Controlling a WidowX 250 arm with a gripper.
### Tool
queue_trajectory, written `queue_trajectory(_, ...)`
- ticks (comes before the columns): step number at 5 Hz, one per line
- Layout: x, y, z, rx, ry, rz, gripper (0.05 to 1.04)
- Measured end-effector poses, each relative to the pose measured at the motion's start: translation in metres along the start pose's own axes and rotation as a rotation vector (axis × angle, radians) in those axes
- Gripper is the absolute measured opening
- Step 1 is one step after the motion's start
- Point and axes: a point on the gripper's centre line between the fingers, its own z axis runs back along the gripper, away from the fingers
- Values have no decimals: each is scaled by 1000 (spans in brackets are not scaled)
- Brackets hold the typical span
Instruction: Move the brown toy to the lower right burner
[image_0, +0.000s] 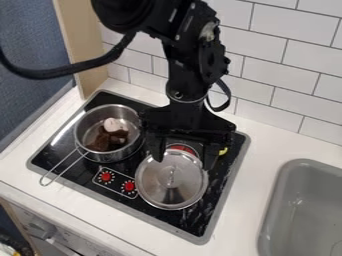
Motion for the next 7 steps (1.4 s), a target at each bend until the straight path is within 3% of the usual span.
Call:
queue_trajectory(1, -3, 0, -5, 8, 27, 1, 999)
queue_trajectory(2, 17, 13, -5, 9, 63, 68, 999)
queue_trajectory(5, 72, 55, 1, 36, -1, 351, 999)
queue_trajectory(7, 83, 98, -19, 70, -6, 467, 999)
